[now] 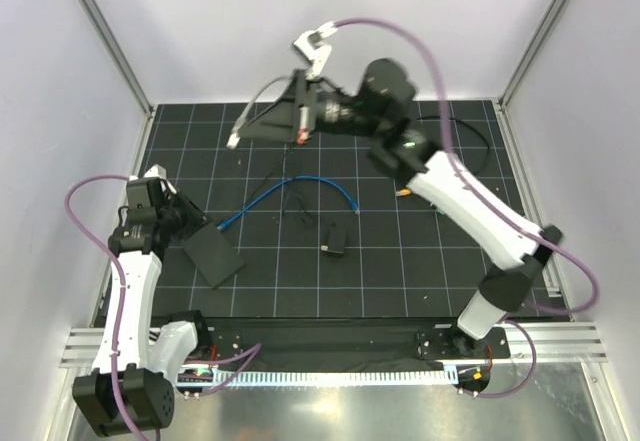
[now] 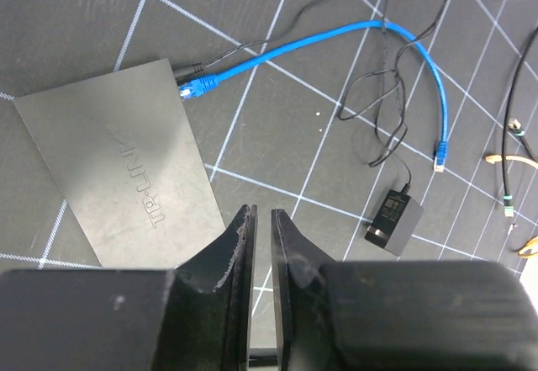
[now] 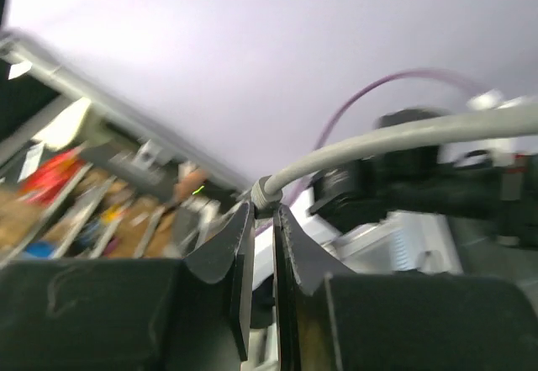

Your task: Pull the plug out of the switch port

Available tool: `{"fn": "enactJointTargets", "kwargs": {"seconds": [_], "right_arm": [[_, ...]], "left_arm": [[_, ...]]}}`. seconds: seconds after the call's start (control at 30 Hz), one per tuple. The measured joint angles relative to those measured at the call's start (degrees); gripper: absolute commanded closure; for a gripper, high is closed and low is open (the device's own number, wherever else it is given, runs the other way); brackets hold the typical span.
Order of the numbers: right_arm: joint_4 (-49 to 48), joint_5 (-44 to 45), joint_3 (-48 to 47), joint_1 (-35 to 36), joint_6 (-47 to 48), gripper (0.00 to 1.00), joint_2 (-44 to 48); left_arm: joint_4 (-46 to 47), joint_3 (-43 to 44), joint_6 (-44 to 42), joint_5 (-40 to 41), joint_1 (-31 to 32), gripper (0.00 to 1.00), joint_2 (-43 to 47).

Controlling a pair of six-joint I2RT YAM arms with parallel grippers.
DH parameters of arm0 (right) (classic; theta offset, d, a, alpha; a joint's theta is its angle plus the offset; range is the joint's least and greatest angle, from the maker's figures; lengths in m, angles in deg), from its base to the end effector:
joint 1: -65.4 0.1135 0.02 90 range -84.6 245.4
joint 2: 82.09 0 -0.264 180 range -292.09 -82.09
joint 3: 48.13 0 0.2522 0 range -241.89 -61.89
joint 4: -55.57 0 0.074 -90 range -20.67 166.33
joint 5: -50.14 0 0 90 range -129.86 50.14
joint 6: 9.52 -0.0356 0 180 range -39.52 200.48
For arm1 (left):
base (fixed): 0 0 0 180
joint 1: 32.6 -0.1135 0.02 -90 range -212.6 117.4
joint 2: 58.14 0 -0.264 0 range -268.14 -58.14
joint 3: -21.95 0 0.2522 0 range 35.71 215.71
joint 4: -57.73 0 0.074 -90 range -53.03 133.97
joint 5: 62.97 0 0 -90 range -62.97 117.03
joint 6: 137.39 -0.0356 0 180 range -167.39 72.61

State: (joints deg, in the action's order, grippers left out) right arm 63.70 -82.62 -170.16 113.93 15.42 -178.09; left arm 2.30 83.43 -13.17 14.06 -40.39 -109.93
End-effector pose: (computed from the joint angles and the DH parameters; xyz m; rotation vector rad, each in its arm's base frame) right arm 0.2266 0.2929 0.5175 -0.5849 1.6062 2.0533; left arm 0.1806 0.0166 0.2855 -0.7552 2.2756 -0.4877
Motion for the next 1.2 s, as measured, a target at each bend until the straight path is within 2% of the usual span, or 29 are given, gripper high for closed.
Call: {"fn": "enactJointTargets", "kwargs": {"seconds": [0.1,0.23,0.33,0.47,0.63,0.77,1.07,1.17,1.2], "right_arm": [[16.7,8.5,-3.4,-4.2,12.2,0.99,5.8],[31.8,20.5,-3.4,-10.7,22.3,0.99,11.4],[39.1,30.4,-1.7,-14.6,27.2,0.99,12.6],[44.3,40.0,6.8,-21.1,30.3,0.99,14.1],[46.4,44.9,15.5,-31.9,32.5,0.99,12.5],[43.1,43.1,19.1,-37.0,33.8,0.99,8.0],[35.9,37.8,18.1,-37.7,34.9,0.98,-12.5],[35.6,37.7,16.5,-37.5,34.8,0.93,-17.5],[35.7,38.0,15.8,-37.4,34.8,0.87,-18.7]], "left_arm": [[0.0,-0.2,0.0,0.0,0.2,0.80,1.7],[0.1,-0.3,0.0,0.0,0.3,0.76,2.9],[0.2,-0.4,0.0,-0.1,0.3,0.76,3.0],[0.3,-0.6,0.0,-0.1,0.5,0.76,3.0],[0.3,-0.9,0.0,-0.2,0.8,0.74,3.1],[0.3,-0.9,0.0,-0.2,1.0,0.74,3.2],[0.2,-0.9,0.0,0.0,1.5,0.73,3.1],[0.2,-0.9,0.0,0.3,1.5,0.73,2.8],[0.2,-0.9,0.0,0.4,1.5,0.73,2.6]]}}
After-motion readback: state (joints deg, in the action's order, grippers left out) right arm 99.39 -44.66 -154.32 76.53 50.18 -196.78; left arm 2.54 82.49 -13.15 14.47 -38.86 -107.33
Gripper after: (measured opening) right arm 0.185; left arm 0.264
